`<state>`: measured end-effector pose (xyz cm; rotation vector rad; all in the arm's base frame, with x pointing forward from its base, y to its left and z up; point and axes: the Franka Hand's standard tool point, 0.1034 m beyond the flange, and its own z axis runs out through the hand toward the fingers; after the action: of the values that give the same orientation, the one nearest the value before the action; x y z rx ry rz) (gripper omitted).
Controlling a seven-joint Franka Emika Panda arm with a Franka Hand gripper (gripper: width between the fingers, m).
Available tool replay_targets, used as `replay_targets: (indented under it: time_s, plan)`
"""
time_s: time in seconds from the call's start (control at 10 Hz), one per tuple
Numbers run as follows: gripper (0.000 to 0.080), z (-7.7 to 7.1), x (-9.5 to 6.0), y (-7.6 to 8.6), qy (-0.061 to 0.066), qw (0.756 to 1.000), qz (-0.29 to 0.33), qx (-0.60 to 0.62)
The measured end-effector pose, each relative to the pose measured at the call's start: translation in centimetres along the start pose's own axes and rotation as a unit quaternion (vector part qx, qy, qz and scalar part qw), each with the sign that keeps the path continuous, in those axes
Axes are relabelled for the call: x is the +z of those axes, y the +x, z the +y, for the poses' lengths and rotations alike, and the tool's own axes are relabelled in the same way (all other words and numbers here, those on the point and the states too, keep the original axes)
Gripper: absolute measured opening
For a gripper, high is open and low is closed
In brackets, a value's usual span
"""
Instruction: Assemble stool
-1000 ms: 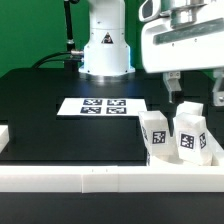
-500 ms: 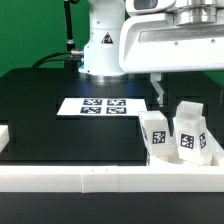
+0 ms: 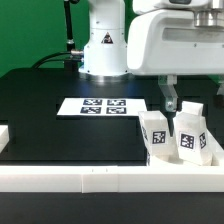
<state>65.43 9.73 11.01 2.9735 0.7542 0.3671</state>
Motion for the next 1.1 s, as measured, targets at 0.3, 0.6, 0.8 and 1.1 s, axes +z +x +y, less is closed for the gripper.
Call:
replay_targets:
  time_s: [0.3,0.6,0.8,1.1]
  plan:
    - [0.0649,-0.7,0.1,-0.7,0.013,0.998,-0.045,0.029]
    - [0.0649,-1.2,1.2,-1.1,0.034,0.985,-0.167,-0.008]
    - [0.0649,-0.6,1.9,-0.7,0.024,0.989,-0.143,-0.022]
    - [0.0649,-0.6,2.4,-0.9,0.022,0.99,-0.135,-0.03]
